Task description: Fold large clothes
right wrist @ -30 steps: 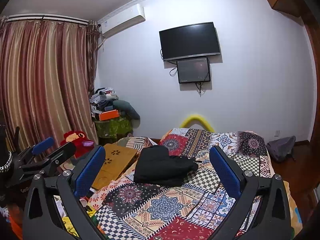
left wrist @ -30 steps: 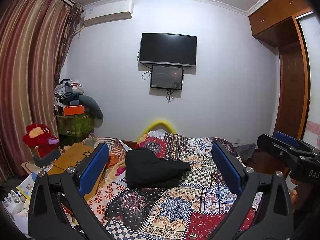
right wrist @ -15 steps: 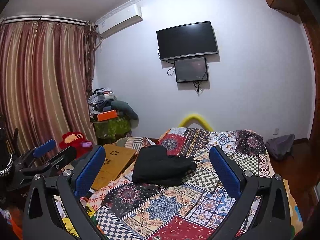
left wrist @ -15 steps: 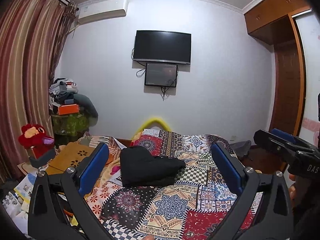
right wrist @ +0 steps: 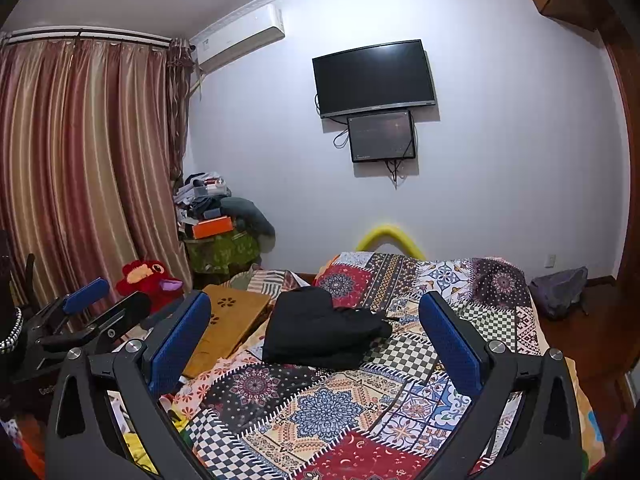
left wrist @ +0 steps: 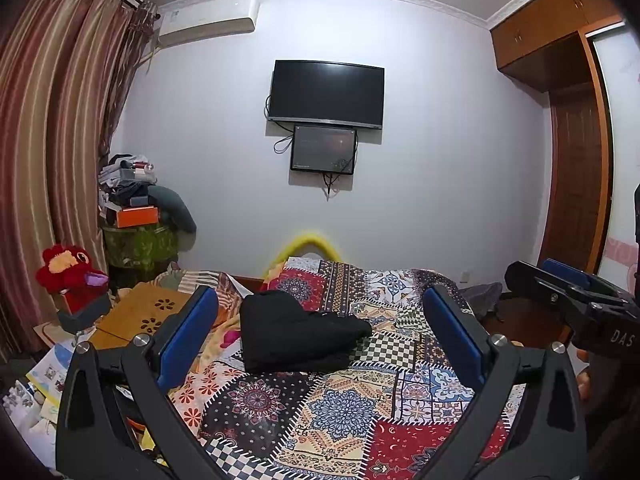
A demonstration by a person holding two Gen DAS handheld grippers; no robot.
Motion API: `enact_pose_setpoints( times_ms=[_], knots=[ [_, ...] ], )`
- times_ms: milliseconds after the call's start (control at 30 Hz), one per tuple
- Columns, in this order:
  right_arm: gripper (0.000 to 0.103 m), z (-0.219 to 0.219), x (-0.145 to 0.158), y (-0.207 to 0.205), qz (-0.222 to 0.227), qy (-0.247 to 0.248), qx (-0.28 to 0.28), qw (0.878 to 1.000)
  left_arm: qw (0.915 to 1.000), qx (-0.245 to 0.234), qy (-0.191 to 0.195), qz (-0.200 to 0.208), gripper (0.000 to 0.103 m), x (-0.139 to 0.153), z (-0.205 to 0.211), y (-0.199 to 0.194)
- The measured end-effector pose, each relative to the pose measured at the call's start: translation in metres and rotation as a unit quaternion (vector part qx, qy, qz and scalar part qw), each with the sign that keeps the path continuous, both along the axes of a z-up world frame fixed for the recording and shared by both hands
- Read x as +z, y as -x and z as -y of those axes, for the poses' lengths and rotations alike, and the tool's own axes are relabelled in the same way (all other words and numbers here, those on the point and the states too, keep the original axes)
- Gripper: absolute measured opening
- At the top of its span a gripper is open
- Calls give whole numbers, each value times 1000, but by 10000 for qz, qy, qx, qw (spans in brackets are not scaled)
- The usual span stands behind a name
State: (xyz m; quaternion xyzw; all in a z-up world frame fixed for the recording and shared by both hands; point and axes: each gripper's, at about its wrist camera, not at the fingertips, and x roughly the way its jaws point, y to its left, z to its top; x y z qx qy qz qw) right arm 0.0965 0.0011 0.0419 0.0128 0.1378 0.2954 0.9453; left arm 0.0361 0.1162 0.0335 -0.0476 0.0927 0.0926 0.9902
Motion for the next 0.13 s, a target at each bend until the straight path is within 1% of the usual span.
enact_pose_setpoints(
  times_ms=[133],
  knots=[
    [103,-3,-1,0,-18,33,15,10000,10000,7,42,3,103,-1,-3,0]
  ],
)
